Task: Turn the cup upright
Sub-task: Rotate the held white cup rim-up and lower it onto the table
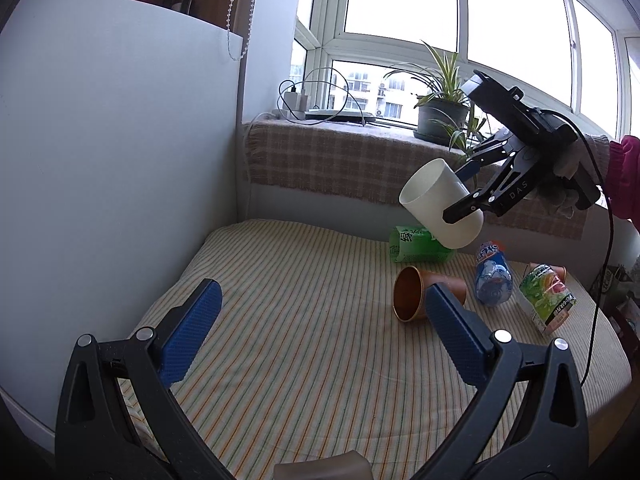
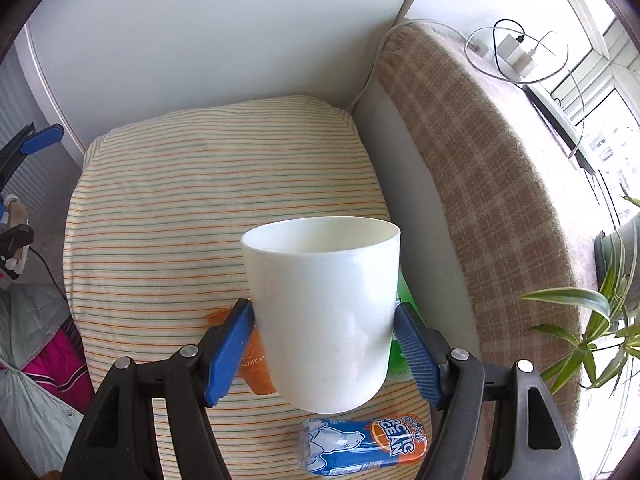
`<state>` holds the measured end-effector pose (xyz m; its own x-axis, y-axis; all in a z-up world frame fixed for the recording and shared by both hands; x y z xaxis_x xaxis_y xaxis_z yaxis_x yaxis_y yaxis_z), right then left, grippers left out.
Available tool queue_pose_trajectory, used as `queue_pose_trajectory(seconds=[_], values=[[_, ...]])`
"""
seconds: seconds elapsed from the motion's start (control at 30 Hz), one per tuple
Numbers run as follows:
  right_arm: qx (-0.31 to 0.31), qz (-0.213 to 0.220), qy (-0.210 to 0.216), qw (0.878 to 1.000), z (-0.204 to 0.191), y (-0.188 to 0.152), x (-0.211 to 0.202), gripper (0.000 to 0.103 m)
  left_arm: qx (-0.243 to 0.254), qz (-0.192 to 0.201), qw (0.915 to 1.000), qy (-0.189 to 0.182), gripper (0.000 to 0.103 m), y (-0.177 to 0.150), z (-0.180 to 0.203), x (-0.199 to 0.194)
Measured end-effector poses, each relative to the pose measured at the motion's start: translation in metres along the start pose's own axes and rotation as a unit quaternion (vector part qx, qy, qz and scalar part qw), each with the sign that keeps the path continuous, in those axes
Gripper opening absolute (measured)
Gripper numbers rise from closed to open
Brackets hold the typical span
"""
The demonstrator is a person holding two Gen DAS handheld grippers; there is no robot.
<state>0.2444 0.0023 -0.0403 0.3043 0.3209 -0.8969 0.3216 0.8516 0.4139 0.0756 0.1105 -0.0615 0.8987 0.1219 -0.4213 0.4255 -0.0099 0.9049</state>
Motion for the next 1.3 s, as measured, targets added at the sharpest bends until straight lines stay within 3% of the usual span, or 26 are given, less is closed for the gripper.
queue_pose_trajectory(seconds=[0.23, 0.4, 0.5, 0.7, 0.9, 1.1, 1.3], values=[[0.092, 0.069, 0.019, 0.993, -0.007, -0.045, -0.034, 0.074, 0.011, 0.007, 0.9999, -0.011, 0.103, 0.005, 0.014, -0.013], [0.204, 0.093, 0.049, 0.973, -0.019, -0.092, -0.043, 0.074, 0.023, 0.010, 0.9993, -0.027, 0.103, 0.008, 0.030, -0.019], [0.300, 0.094, 0.077, 0.946, -0.024, -0.125, -0.040, 0.074, 0.026, 0.010, 0.9988, -0.041, 0.103, 0.009, 0.038, -0.021], [0.446, 0.088, 0.158, 0.877, -0.038, -0.178, -0.026, 0.074, 0.020, -0.004, 0.9970, -0.075, 0.103, 0.009, 0.055, -0.020], [0.562, 0.052, 0.231, 0.792, -0.047, -0.219, 0.011, 0.074, 0.002, -0.040, 0.9912, -0.126, 0.103, -0.001, 0.071, -0.014], [0.606, 0.034, 0.251, 0.754, -0.048, -0.242, 0.039, 0.074, -0.013, -0.067, 0.9858, -0.154, 0.103, -0.008, 0.081, -0.008], [0.620, 0.028, 0.254, 0.742, -0.042, -0.244, 0.050, 0.075, -0.031, -0.094, 0.9780, -0.184, 0.103, -0.015, 0.090, -0.001]])
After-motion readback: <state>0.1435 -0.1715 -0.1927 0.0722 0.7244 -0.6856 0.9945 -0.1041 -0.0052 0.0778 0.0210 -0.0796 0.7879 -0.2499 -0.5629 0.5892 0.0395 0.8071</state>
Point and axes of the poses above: each gripper's, at about its wrist camera, not at the fingertips, and x roughly the way its jaws point, z to its right, y to its top, the point moved 8 cm from there along x, roughly the way its jaws point, and after that the axes turned 11 degrees about x, right-handed, at the moved point
